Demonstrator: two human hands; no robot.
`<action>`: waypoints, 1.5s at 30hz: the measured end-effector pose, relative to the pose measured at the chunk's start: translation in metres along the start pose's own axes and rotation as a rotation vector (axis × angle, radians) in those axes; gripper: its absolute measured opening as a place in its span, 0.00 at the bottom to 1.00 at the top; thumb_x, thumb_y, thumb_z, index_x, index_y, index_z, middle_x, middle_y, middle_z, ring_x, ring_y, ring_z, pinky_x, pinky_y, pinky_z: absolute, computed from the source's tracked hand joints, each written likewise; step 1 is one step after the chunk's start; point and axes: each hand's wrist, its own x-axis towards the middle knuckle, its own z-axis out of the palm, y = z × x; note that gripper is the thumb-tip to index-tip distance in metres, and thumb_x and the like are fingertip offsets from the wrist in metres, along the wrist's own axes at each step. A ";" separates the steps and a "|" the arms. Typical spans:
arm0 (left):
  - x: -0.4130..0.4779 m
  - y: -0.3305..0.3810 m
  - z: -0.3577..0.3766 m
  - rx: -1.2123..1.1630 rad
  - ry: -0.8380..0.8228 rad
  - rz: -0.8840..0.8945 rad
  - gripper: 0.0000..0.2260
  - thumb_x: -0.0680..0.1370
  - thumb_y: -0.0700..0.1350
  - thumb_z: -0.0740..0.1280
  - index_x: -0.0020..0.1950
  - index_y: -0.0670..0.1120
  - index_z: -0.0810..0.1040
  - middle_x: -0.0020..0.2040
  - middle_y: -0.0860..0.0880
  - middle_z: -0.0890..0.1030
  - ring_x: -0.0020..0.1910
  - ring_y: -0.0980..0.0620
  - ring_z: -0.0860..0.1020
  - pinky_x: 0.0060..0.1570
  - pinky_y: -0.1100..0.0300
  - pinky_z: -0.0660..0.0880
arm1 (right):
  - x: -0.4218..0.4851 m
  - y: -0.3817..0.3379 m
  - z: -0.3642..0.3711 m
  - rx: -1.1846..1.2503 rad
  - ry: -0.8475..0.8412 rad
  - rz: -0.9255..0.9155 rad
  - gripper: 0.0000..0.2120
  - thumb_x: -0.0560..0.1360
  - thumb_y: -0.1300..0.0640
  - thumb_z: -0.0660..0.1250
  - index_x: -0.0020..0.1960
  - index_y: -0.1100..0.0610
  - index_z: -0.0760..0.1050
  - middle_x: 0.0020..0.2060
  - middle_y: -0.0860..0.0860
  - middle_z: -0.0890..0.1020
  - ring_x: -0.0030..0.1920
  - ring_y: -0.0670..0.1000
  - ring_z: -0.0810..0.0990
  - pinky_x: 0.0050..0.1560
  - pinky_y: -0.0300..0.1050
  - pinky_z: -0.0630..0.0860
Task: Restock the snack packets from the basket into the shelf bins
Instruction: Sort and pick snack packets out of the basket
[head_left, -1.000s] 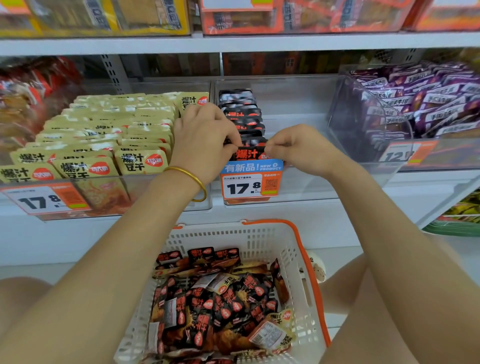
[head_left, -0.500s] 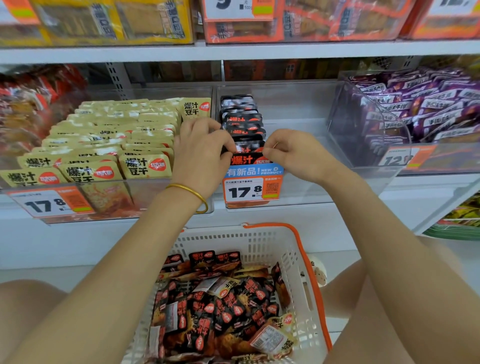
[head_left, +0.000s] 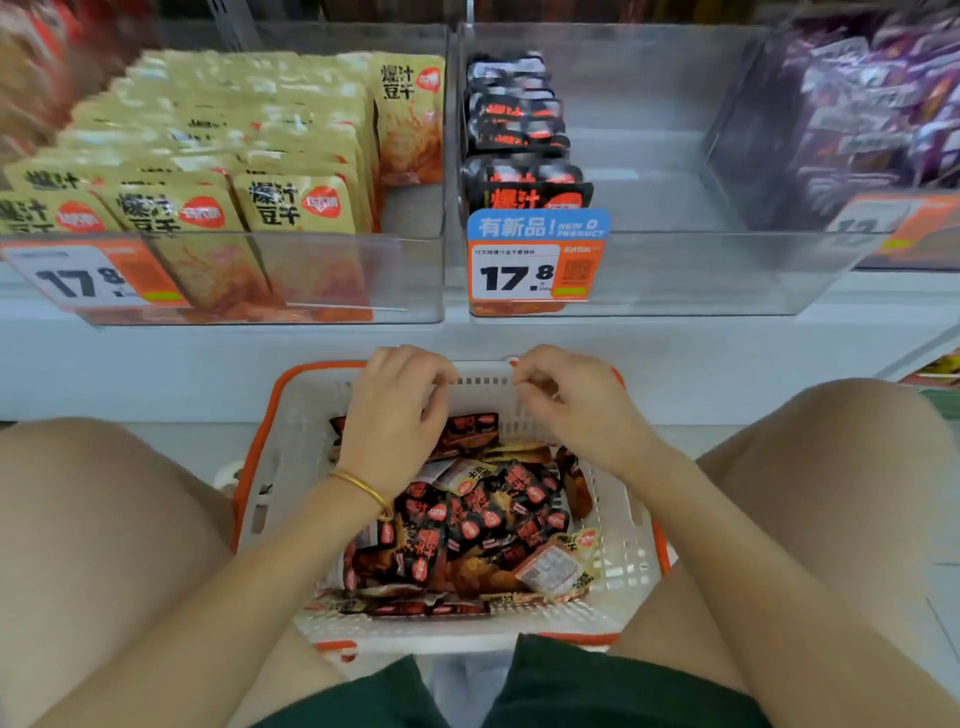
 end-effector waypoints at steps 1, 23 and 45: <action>-0.001 -0.006 0.005 0.024 -0.061 -0.025 0.07 0.72 0.35 0.68 0.46 0.45 0.78 0.44 0.48 0.79 0.49 0.46 0.73 0.49 0.49 0.73 | 0.009 0.010 0.014 -0.062 -0.101 0.020 0.05 0.77 0.61 0.63 0.51 0.57 0.77 0.43 0.50 0.82 0.45 0.51 0.79 0.42 0.37 0.68; 0.020 -0.068 0.081 0.069 -0.569 -0.384 0.13 0.78 0.38 0.60 0.58 0.49 0.78 0.58 0.48 0.76 0.61 0.47 0.70 0.65 0.57 0.62 | 0.048 0.152 0.156 -0.313 -0.726 0.180 0.17 0.75 0.68 0.60 0.64 0.65 0.71 0.64 0.54 0.69 0.63 0.57 0.72 0.63 0.49 0.70; 0.010 -0.021 0.023 -0.314 -0.786 -0.527 0.04 0.76 0.40 0.67 0.51 0.44 0.76 0.43 0.45 0.77 0.41 0.45 0.78 0.46 0.53 0.78 | 0.014 0.059 0.025 0.207 -0.337 0.505 0.05 0.72 0.60 0.69 0.47 0.58 0.76 0.44 0.53 0.79 0.47 0.54 0.79 0.50 0.51 0.78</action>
